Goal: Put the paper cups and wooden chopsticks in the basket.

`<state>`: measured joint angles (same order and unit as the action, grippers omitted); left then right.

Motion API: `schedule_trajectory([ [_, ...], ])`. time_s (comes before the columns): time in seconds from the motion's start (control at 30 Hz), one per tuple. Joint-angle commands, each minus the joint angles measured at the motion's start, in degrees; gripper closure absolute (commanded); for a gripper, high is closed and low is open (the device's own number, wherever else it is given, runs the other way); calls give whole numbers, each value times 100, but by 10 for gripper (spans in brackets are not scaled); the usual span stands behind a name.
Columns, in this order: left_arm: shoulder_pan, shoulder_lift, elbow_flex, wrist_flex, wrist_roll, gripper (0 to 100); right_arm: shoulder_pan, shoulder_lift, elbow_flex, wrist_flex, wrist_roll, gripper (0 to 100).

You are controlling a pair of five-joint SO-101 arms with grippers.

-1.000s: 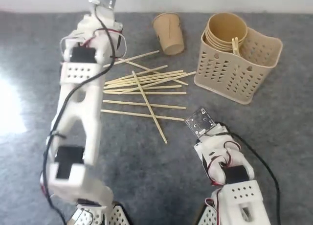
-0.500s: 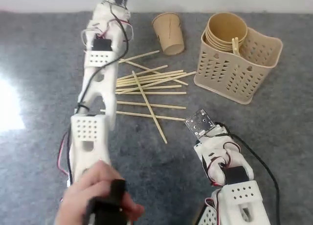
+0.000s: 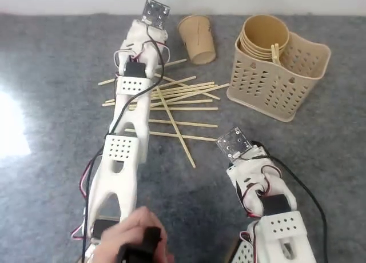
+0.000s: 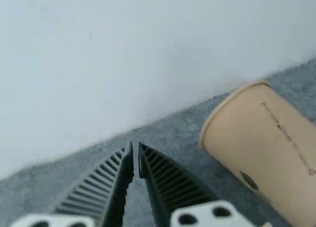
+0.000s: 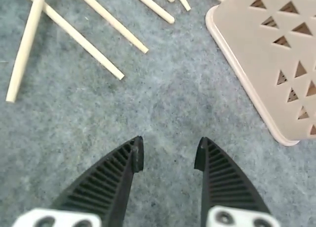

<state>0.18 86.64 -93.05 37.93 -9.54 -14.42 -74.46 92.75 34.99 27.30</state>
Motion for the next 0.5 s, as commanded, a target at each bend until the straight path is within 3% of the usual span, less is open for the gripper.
schedule_trajectory([
  [0.0, 26, -149, -347, 738, 264, 988, -22, -66, -26, -101, -9, 812],
  [0.27, 53, -396, -347, 2180, 457, 988, -22, -75, -26, -101, -9, 812],
  [0.47, -167, -774, -338, 2655, 457, 988, -22, -75, -35, -101, -9, 812],
])
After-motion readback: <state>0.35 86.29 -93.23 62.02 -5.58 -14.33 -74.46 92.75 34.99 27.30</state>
